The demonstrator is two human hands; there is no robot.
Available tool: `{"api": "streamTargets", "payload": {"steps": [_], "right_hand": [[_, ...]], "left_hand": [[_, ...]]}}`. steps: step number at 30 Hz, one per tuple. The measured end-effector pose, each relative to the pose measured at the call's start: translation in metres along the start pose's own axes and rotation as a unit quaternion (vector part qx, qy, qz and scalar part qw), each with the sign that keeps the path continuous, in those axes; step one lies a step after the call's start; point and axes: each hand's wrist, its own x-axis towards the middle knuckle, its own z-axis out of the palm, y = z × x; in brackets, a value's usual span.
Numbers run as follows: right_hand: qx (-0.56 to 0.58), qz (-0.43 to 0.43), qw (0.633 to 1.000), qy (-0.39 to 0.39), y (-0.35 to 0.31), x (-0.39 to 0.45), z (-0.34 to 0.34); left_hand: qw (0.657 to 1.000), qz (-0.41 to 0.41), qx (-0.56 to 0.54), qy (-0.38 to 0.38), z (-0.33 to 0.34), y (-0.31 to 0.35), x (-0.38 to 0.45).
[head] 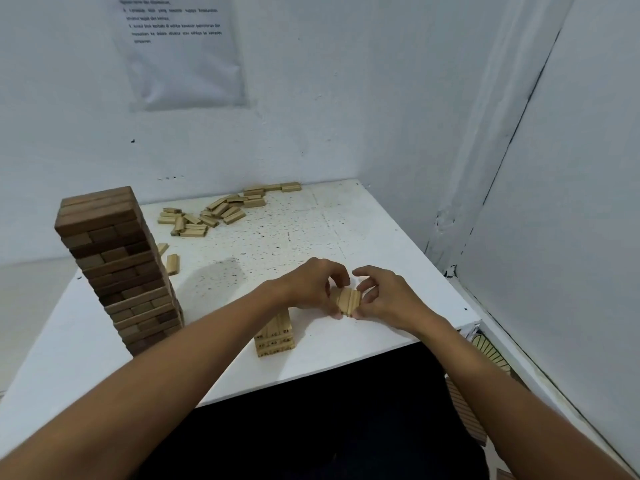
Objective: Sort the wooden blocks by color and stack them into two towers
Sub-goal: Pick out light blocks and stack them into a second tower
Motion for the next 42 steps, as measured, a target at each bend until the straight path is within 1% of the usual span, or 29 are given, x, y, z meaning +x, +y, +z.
{"api": "streamTargets", "payload": {"steps": [4,6,10,11,14,17,20,25,28,30,32,34,35,36,39,40,42], "right_hand": [[0.005,0.004,1.0,0.022,-0.001,-0.003,0.004],[-0.028,-0.005,0.999,0.04,-0.003,-0.007,0.007],[-0.131,-0.004,0.989,0.069,-0.008,-0.015,0.012],[-0.137,-0.002,0.988,0.069,-0.008,-0.015,0.013],[-0.087,0.0,0.995,0.056,-0.003,-0.012,0.006],[-0.1,-0.011,0.994,0.049,0.004,-0.008,0.001],[-0.087,-0.02,0.994,0.07,0.007,-0.009,0.006],[-0.081,0.001,0.99,0.115,0.009,-0.013,0.014],[-0.082,0.011,0.989,0.126,0.01,-0.012,0.015],[-0.061,0.014,0.989,0.137,0.011,-0.009,0.014],[-0.002,0.022,0.986,0.164,0.012,-0.006,0.01],[0.062,0.03,0.981,0.182,0.009,-0.003,0.006],[0.087,0.03,0.979,0.184,0.008,-0.001,0.004],[0.114,0.026,0.976,0.182,0.008,0.001,0.003],[0.203,0.025,0.963,0.174,0.008,0.007,0.005],[0.226,0.027,0.958,0.174,0.008,0.008,0.006],[0.273,0.03,0.947,0.169,0.006,0.009,0.008]], "left_hand": [[1.0,0.004,0.002,0.004,-0.001,0.001,0.003],[1.0,0.004,-0.011,0.008,-0.002,0.001,0.004],[0.999,0.007,-0.048,0.019,-0.007,0.002,0.005],[0.998,0.009,-0.058,0.015,-0.009,0.002,0.004],[0.999,0.01,-0.051,-0.012,-0.013,0.006,0.0],[0.999,-0.008,-0.034,-0.026,-0.011,0.01,-0.002],[0.999,-0.01,-0.023,-0.022,-0.004,0.012,0.001],[0.999,-0.006,-0.034,0.001,-0.004,0.014,0.007],[0.999,0.0,-0.037,0.019,-0.002,0.014,0.008],[0.998,-0.006,-0.052,0.046,0.0,0.016,0.008],[0.99,-0.02,-0.104,0.098,0.0,0.021,0.006],[0.967,-0.046,-0.192,0.163,0.0,0.032,0.003],[0.946,-0.063,-0.251,0.193,0.0,0.04,0.002],[0.92,-0.082,-0.315,0.217,0.001,0.048,0.0],[0.824,-0.134,-0.477,0.275,0.01,0.069,-0.003],[0.795,-0.141,-0.513,0.29,0.014,0.073,-0.004],[0.754,-0.142,-0.556,0.32,0.024,0.08,-0.005]]}}
